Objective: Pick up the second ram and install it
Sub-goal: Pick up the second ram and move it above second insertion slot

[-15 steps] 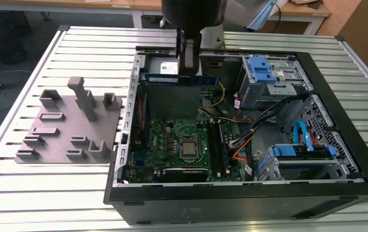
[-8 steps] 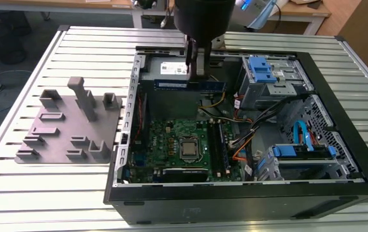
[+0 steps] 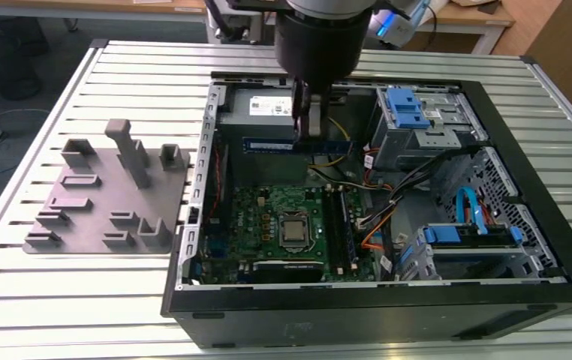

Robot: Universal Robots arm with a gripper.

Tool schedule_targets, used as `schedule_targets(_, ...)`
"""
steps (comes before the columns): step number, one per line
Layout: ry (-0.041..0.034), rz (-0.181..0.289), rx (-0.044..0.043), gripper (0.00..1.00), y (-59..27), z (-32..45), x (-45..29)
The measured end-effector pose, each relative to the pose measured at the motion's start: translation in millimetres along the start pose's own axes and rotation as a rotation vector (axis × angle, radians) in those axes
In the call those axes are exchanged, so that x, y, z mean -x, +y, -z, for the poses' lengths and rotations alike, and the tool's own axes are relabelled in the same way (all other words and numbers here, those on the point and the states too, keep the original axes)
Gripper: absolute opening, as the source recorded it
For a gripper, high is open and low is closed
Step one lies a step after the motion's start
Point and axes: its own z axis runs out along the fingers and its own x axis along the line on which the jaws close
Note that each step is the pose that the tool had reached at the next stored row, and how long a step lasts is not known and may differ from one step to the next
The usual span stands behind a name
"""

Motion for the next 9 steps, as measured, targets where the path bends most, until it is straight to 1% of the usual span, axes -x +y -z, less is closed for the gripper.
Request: schedule_targets(9,0.0,0.0,0.0,0.14,-2.9,-16.2,-1.4)
